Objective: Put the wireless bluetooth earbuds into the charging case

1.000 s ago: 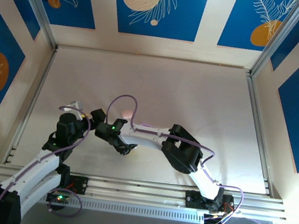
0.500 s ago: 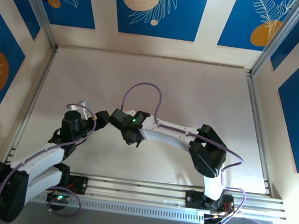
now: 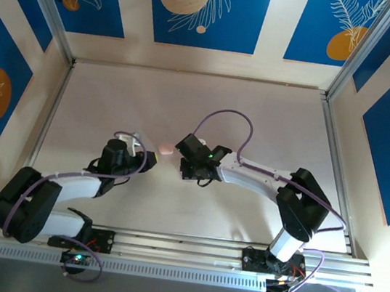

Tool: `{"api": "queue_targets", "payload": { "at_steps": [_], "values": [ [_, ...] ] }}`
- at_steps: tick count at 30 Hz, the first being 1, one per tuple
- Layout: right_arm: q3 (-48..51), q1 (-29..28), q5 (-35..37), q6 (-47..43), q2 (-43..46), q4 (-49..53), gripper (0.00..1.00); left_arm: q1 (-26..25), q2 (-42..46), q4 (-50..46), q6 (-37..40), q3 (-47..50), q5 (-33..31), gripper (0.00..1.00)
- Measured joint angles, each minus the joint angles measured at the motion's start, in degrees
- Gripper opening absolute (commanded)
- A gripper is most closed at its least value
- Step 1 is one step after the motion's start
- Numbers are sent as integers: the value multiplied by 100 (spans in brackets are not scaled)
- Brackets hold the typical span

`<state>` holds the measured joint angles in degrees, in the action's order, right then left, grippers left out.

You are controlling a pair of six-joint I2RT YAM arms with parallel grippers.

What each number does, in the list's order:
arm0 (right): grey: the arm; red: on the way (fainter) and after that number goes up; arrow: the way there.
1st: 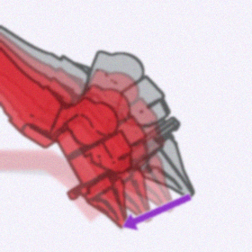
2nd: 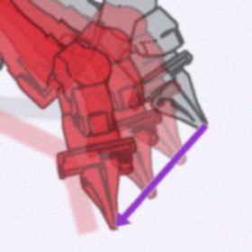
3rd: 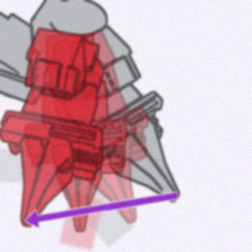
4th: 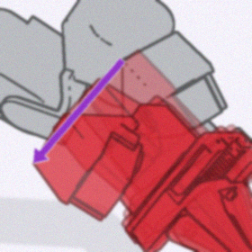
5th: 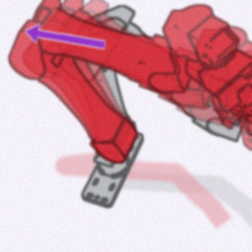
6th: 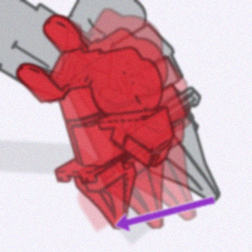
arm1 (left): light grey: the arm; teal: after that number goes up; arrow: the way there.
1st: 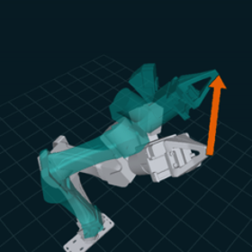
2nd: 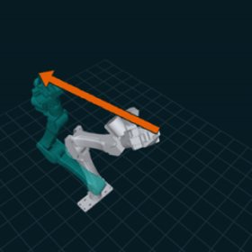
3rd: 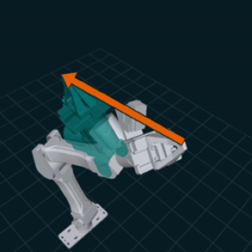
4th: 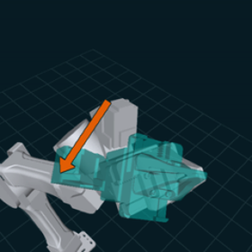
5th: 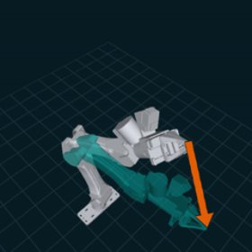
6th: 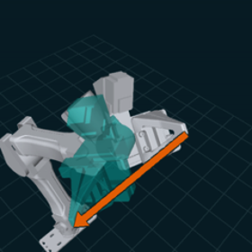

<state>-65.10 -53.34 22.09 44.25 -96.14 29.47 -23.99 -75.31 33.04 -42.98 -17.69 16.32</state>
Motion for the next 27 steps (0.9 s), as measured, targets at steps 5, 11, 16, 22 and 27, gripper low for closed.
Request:
{"api": "queue_targets", "payload": {
  "at_steps": [5, 11, 16, 22, 27],
  "values": [
    [396, 125, -199, 216, 348, -310, 20, -304, -730, 31, 83, -457, 199, 14],
    [669, 240, -286, 352, 739, -457, 20, -522, -1178, -96, 151, -780, 356, 9],
    [811, 273, -306, 459, 907, -492, 20, -667, -1563, -247, 175, -1119, 472, 7],
    [911, 275, -308, 544, 946, -542, 20, -778, -1858, -527, 295, -1375, 546, 7],
    [968, 280, -308, 568, 1010, -568, 20, -820, -2072, -664, 306, -1561, 647, 6]
  ]
}}
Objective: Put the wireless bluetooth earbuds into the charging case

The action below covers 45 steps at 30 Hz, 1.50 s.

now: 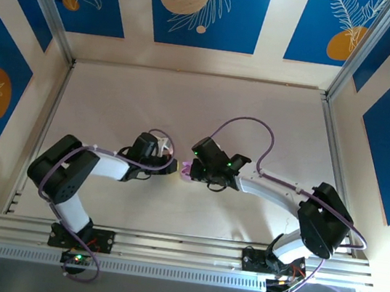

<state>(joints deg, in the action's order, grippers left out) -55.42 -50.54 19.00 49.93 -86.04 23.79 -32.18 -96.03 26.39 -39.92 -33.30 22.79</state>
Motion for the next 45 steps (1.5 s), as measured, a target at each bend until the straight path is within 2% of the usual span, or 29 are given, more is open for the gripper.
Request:
{"api": "queue_targets", "payload": {
  "at_steps": [30, 38, 41, 45],
  "values": [
    [160, 44, 2, 125, 155, -35, 20, -498, -98, -136, 24, -105, 70, 7],
    [374, 55, 0, 302, 157, -280, 20, -503, 807, -184, 177, 179, -326, 9],
    [476, 55, 2, 409, 157, -474, 20, -509, 1252, -186, 284, 393, -562, 20],
    [570, 55, 2, 516, 138, -748, 20, -514, 1912, -177, 431, 708, -935, 49]
  ]
}}
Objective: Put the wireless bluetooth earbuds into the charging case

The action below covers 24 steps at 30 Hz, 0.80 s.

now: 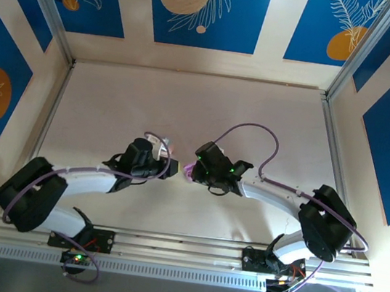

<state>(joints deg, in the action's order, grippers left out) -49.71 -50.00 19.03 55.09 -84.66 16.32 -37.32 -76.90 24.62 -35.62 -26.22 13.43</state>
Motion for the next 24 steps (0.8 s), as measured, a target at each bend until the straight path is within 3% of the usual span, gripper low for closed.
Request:
{"api": "queue_targets", "payload": {
  "at_steps": [4, 7, 17, 24],
  "values": [
    [2, 0, 2, 70, -92, -328, 20, 4, 627, 9, 101, 273, -352, 82],
    [2, 0, 15, 109, -184, -568, 20, 31, 990, 4, 153, 437, -562, 99],
    [74, 0, 52, 212, -651, -1123, 20, 221, 1875, -4, 146, 872, -1005, 100],
    [83, 0, 98, 236, -820, -1314, 20, 245, 2039, -4, 146, 909, -1102, 100]
  ]
}}
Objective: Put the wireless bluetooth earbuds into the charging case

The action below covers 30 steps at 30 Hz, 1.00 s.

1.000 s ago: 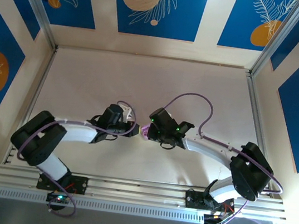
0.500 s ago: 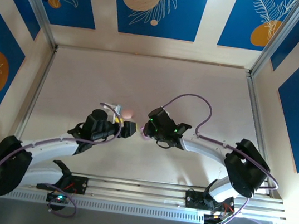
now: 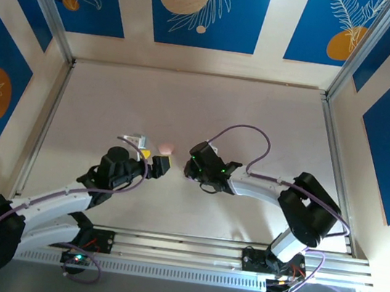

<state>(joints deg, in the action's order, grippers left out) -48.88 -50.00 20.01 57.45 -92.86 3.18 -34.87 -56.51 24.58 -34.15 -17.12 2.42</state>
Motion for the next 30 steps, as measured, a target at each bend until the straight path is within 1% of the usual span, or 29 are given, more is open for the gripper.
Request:
{"api": "queue_targets", "payload": {
  "at_steps": [24, 28, 30],
  "values": [
    [0, 0, 9, 26, -201, -87, 20, 17, -33, 2, 0, 2, 2, 100],
    [0, 0, 7, 61, -264, -98, 21, 17, -33, 4, 0, 4, 2, 100],
    [0, 0, 9, 83, -267, -105, 23, 22, -33, 4, 0, 4, 4, 100]
  ]
}}
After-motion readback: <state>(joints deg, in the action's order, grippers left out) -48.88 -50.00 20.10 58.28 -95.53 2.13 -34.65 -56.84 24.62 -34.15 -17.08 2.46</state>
